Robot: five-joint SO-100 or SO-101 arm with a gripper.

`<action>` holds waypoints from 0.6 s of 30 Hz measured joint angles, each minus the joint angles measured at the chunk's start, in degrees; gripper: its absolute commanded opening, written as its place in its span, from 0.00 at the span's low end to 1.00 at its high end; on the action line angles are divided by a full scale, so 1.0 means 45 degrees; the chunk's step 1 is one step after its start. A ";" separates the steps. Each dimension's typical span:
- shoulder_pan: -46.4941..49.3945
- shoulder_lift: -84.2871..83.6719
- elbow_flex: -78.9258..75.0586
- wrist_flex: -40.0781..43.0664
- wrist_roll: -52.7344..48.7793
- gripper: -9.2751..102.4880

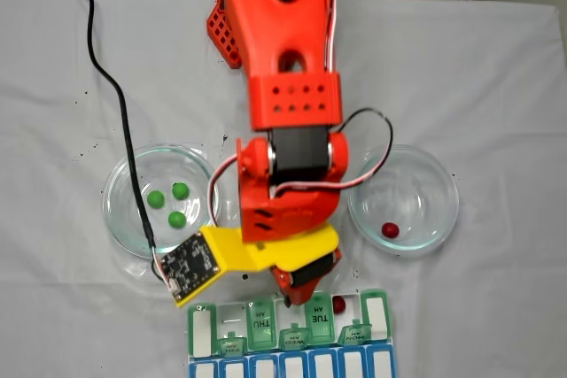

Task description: Sort medicines into box.

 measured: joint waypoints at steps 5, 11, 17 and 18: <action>-0.0020 -0.0508 0.0000 -0.0488 0.0000 0.08; -0.0020 -0.0879 0.0000 -0.1309 0.0000 0.08; -0.0039 -0.1562 0.0000 -0.2383 0.0000 0.08; -0.0098 -0.1621 0.0000 -0.2461 0.0000 0.08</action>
